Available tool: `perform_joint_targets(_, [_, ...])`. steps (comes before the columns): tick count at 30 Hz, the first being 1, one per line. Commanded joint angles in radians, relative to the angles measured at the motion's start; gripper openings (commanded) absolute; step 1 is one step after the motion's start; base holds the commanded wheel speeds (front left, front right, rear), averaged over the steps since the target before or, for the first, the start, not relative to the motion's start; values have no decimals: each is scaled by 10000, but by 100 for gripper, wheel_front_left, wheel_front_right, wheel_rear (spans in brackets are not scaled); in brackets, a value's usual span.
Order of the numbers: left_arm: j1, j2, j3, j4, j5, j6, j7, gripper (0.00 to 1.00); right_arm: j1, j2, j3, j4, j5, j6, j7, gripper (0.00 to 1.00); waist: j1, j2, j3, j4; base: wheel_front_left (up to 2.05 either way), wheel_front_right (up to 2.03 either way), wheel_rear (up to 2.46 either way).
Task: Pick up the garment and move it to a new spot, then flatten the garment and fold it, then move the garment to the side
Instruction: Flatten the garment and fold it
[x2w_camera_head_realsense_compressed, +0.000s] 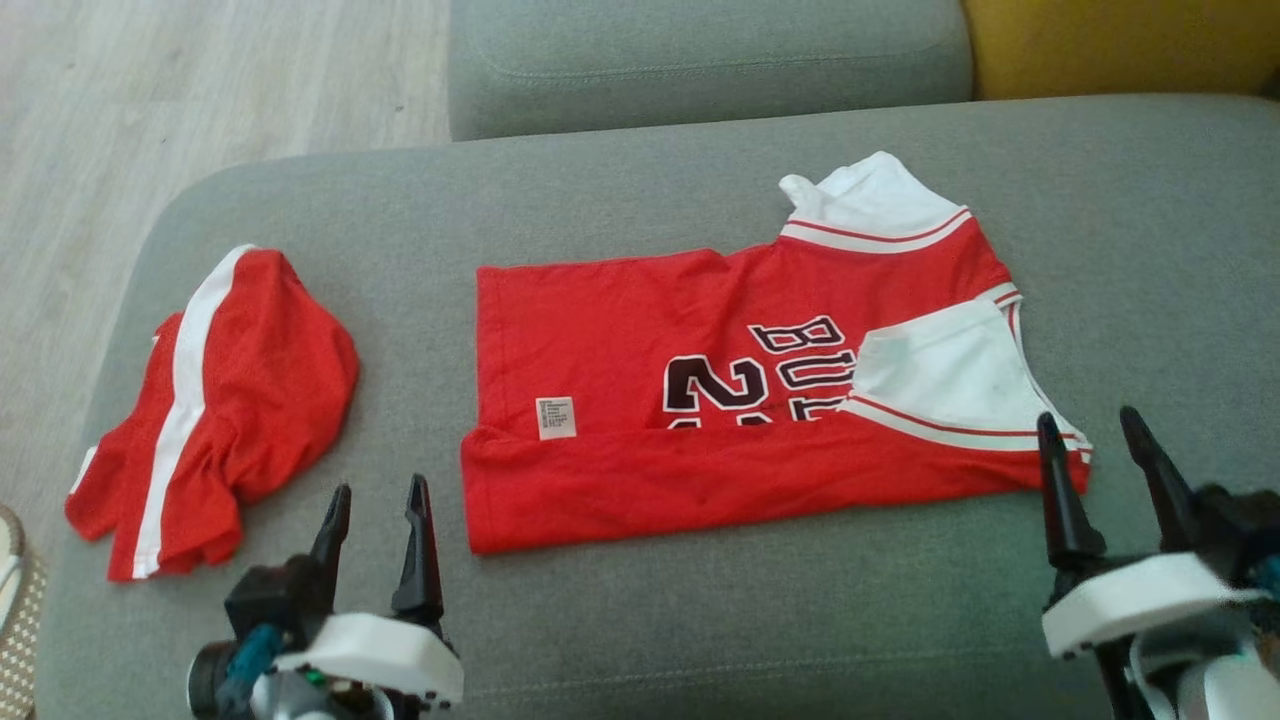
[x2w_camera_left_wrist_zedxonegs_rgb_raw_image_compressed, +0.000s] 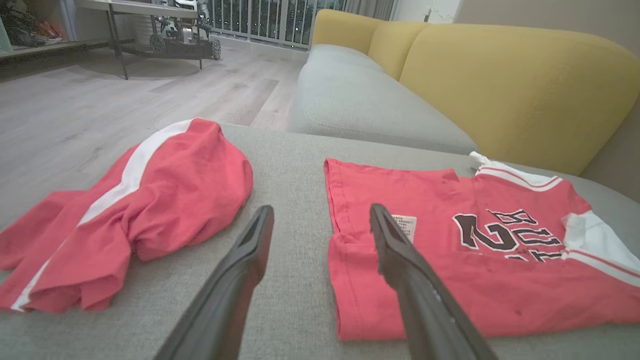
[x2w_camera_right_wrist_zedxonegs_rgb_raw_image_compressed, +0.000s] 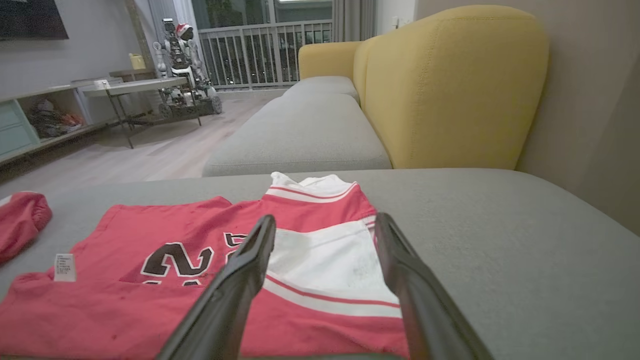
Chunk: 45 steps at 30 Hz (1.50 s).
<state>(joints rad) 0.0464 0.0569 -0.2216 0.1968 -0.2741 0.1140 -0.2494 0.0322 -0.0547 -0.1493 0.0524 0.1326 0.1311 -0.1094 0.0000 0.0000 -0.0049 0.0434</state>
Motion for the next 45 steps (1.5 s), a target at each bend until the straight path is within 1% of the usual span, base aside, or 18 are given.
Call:
perform_joint_targets(1, [-303,-45,335,-258,83,-28,-123,100,-255,-18,176,-401,-177,-4,-204,100,0,0,10,-60,0,0,0])
perform_joint_targets(8, [-388,-63,112,537,26,-169,-123,100,-354,40,261,-449,-99,-4,-452,100,0,0,219,-389,0,0,0])
perform_joint_targets(11, [-694,-64,-151,1290,-58,-286,-123,100,-533,42,304,-569,-119,-4,-446,100,0,0,398,-615,0,0,0])
perform_joint_targets(15, [-1221,-64,-356,2412,-263,-309,-123,100,-678,43,342,-756,-129,-4,-421,100,0,0,661,-954,0,0,0])
perform_joint_targets(16, [-1221,-64,-356,2412,-263,-309,-123,100,-678,43,342,-756,-129,-4,-421,100,0,0,661,-954,0,0,0])
perform_joint_targets(19, [-1562,-65,-458,3144,-760,-429,-124,100,-718,44,383,-885,-126,-4,-420,100,0,0,844,-1188,0,0,0])
perform_joint_targets(25, [-2269,-65,-664,4626,-945,-312,-124,100,-722,44,418,-1010,-297,-4,-415,100,0,0,1087,-1446,0,0,0])
perform_joint_targets(28, [-2497,-65,-670,5004,-994,-243,-124,100,-746,44,428,-1047,-333,-4,-439,100,0,0,1152,-1522,0,0,0])
perform_joint_targets(33, [-2696,-66,-758,5398,-1028,-258,-124,100,-785,44,406,-1087,-315,-4,-474,100,0,0,1208,-1567,0,0,0])
perform_joint_targets(34, [-2801,-66,-866,5631,-1085,-329,-124,84,-803,44,399,-1080,-320,-4,-470,100,0,0,1218,-1548,0,0,0])
perform_joint_targets(35, [-2855,-66,-912,5722,-1121,-366,-124,11,-815,45,392,-1072,-319,-4,-470,100,0,0,1221,-1531,0,0,0])
perform_joint_targets(36, [-2906,-66,-957,5799,-1149,-407,-124,0,-827,45,383,-1063,-315,-4,-470,100,0,0,1221,-1511,0,0,0])
perform_joint_targets(39, [-3030,-66,-988,5857,-1165,-448,-124,0,-861,45,364,-988,-265,-4,-440,100,0,0,1190,-1410,0,0,0])
perform_joint_targets(42, [-3037,-34,-812,5518,-1087,-379,-124,0,-887,45,369,-790,-68,-4,-302,100,0,0,1149,-1272,0,0,0])
perform_joint_targets(44, [-2979,12,-616,5098,-1012,-291,-124,0,-920,45,277,-510,313,-4,-132,100,0,0,1133,-1176,0,0,0])
perform_joint_targets(45, [-2938,46,-488,4816,-935,-192,-124,0,-968,45,208,-275,841,-4,-54,100,0,0,1130,-1124,0,0,0])
